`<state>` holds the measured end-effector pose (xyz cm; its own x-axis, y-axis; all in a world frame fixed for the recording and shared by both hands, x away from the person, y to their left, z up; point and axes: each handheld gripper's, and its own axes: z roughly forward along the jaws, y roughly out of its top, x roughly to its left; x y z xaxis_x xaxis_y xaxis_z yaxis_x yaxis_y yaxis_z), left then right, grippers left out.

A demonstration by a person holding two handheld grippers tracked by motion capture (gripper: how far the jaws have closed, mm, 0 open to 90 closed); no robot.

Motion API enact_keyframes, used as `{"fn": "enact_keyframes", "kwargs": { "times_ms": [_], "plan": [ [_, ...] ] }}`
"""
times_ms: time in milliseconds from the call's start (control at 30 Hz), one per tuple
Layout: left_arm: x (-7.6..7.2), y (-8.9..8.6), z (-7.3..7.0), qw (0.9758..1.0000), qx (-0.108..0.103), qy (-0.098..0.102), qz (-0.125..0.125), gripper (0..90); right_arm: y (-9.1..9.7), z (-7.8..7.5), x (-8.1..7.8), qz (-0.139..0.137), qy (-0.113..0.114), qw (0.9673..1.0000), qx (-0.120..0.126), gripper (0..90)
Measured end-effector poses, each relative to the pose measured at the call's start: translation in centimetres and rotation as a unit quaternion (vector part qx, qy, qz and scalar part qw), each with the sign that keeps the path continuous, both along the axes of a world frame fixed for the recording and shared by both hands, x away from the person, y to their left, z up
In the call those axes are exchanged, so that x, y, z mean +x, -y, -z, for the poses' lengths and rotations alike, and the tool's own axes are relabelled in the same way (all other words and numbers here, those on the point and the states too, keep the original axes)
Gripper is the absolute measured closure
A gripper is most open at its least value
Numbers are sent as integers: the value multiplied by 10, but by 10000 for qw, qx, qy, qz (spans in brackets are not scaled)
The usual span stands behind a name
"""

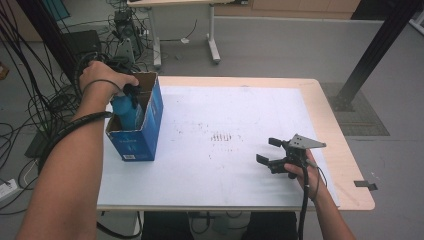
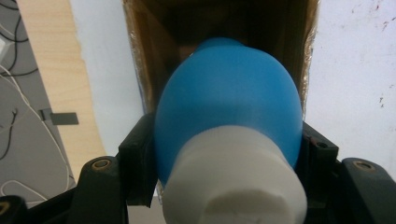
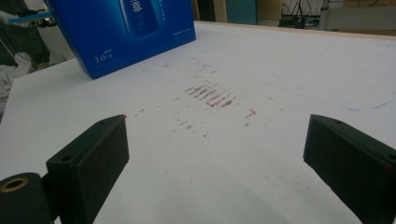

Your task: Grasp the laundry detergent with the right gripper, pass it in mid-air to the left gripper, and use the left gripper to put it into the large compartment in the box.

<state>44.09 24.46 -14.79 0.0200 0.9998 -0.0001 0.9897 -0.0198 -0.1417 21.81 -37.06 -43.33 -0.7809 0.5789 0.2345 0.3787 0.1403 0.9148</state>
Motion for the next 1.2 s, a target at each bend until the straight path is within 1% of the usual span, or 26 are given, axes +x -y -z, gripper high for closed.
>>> {"fn": "enact_keyframes", "kwargs": {
  "times_ms": [67,133,167,200,233,267,300,433,500,567,600,800,867,900,1067,1100,1167,1200],
  "plan": [
    [0,1,6,10000,10,-44,45,375,-1,0,0,-7,-4,10000,-13,62],
    [1,1,9,10000,6,-65,43,375,-1,0,0,-3,-7,10000,-7,62],
    [0,0,14,9999,3,-95,35,375,-1,0,-1,-4,-10,10000,-7,62],
    [0,0,14,9999,3,-95,35,375,-1,0,-1,-4,-10,10000,-7,62],
    [0,0,18,9999,6,-114,12,375,-1,0,-1,-3,-15,10000,-8,62],
    [0,0,18,9999,6,-114,12,375,-1,0,-1,-3,-15,10000,-8,62],
    [0,0,23,9999,21,-137,21,375,0,1,-1,10,-12,10000,-6,62],
    [0,-2,28,9999,9,-167,32,375,-1,2,-2,18,-19,10000,5,63],
    [1,-1,32,9998,16,-217,41,375,-1,3,-2,4,-28,10000,-5,63],
    [0,-1,33,9998,13,-208,36,375,-2,4,-1,5,-43,10000,2,63],
    [1,0,35,9997,14,-248,58,375,-2,4,-1,9,-47,10000,0,64],
    [2,0,41,9996,2,-284,52,375,-2,4,-2,7,-48,10000,4,64],
    [3,1,45,9994,1,-341,78,375,-1,5,-2,18,-57,10000,5,64],
    [2,2,46,9996,25,-292,61,375,-1,5,-2,20,-55,10000,7,64],
    [3,3,46,9995,33,-317,68,375,0,6,-3,29,-60,10000,-2,64],
    [2,4,46,9996,46,-272,65,375,0,6,-3,32,-61,10000,7,64],
    [3,4,47,9995,49,-289,74,375,0,7,-3,40,-60,10000,20,64],
    [2,5,47,9997,60,-234,74,375,0,7,-3,36,-57,10000,20,65]
  ]
}}
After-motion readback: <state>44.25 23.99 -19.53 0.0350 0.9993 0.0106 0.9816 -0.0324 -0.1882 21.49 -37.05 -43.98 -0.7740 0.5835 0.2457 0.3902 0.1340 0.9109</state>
